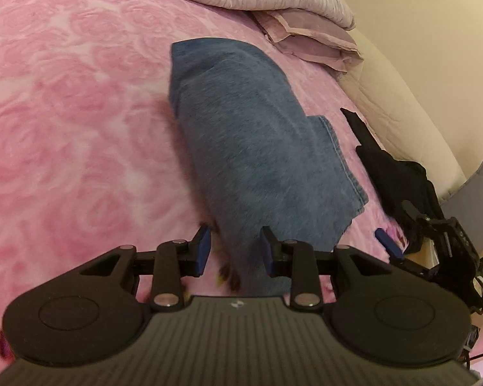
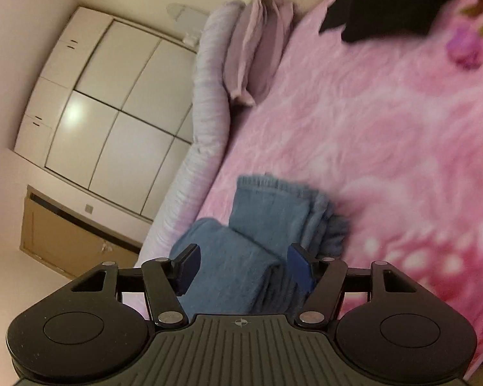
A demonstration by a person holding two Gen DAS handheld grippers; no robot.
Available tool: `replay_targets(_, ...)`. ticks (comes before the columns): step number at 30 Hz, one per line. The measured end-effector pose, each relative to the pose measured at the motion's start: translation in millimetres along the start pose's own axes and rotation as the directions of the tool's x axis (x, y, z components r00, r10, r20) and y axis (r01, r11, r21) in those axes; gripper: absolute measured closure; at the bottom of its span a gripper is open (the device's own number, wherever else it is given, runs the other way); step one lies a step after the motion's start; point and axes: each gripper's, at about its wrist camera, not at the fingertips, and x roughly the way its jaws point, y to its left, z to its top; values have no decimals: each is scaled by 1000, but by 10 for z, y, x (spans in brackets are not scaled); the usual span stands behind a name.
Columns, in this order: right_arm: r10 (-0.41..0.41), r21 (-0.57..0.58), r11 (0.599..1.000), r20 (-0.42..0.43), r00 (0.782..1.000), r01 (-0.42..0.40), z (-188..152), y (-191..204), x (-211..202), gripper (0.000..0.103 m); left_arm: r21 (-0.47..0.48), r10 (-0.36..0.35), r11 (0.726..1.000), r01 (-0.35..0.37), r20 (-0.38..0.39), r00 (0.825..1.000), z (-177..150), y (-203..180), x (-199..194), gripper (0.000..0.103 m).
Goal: Fold clothes
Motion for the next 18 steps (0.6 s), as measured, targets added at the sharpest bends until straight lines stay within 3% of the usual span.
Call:
replay_targets(1, -9, -20, 1000, -12, 1000, 9, 15, 10, 68, 46, 3, 0, 1000, 0, -2, 1000, 31, -14, 29, 76)
replay_targets(4, -52, -76, 996, -52, 997, 48, 51, -50, 255, 48, -2, -3, 1000, 3, -3, 1000, 70, -3, 65, 76)
replay_targets(12, 49, -105, 992, -169, 984, -68, -39, -287, 308, 50, -30, -11, 999, 10, -17, 1000, 95, 51, 165, 73)
replay_targets(14, 56, -130, 988, -189, 980, -81, -82, -246, 277, 65, -30, -11, 999, 11, -16, 1000, 98, 50, 171, 73)
replay_targets(18, 31, -230, 971, -173, 984, -71, -180, -103, 306, 66, -31, -8, 1000, 8, -15, 1000, 100, 48, 164, 73)
